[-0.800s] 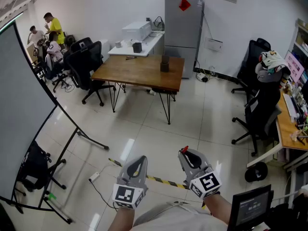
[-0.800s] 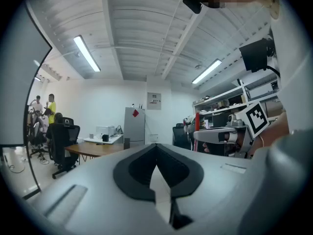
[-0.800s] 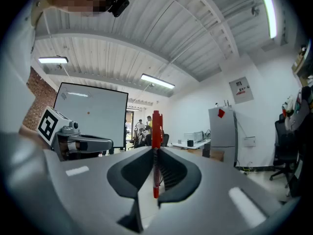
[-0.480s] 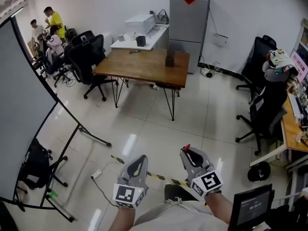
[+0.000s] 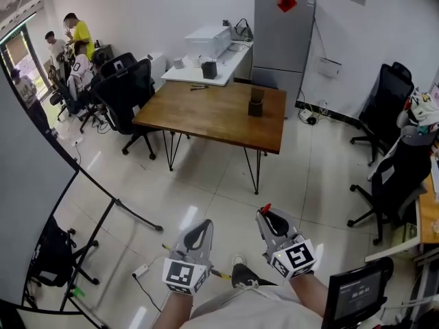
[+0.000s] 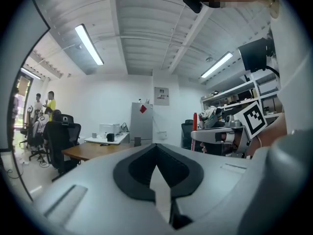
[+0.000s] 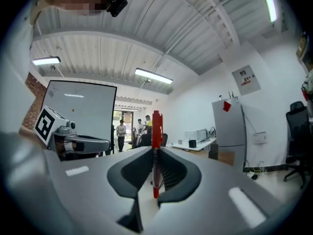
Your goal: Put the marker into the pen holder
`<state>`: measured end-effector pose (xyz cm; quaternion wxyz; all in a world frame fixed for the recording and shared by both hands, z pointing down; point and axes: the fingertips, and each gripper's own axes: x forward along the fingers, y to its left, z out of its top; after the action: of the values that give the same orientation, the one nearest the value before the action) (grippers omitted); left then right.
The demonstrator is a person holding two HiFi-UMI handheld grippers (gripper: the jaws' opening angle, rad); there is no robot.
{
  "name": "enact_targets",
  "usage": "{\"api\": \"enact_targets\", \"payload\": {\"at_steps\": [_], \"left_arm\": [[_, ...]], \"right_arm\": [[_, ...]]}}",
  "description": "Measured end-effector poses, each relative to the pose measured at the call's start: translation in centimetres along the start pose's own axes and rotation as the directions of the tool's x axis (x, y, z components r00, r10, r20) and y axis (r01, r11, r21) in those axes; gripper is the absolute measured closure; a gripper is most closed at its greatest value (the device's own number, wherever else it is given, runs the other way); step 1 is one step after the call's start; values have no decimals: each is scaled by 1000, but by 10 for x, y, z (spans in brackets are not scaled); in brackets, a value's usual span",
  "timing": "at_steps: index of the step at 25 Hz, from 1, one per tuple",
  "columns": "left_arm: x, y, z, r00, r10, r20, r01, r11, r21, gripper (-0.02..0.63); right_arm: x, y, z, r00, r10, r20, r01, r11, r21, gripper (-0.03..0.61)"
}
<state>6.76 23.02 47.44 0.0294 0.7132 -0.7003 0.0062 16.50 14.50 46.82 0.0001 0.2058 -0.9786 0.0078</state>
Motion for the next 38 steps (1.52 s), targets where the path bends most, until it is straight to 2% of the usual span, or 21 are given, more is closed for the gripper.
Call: {"api": "enact_targets", "payload": {"at_steps": [4,9,18,25,30,33,38], "left_arm": [[75,49,13,1000,-1,5,1,1000,-4,598],[158,93,36,1000,-3,19,3,1000,-5,598],[306,166,14,992,-124,-19,123,992,-35,598],[445,236,30,962,-273,-22,272,962,-27,598],[521,273,43,929,-369,-23,369,929,-2,598],[557,290,45,919,-393,-32,393,919,1,598],[598,296,32,906,-420,-51,418,908,-45,598]], "right_arm": [[78,-53,14,1000,7,13,-7,1000,-4,541],[146,-119,32,1000,-5,22,5,1000,6,541],[258,-208,9,995,-96,-12,96,995,-15,541],[368,-297,15,974,-226,-15,226,974,-31,541],[431,-353,22,950,-313,1,313,950,-22,541],[459,-375,18,944,-331,-14,331,944,-16,541],[481,-402,10,940,-339,-41,338,941,-11,541]]}}
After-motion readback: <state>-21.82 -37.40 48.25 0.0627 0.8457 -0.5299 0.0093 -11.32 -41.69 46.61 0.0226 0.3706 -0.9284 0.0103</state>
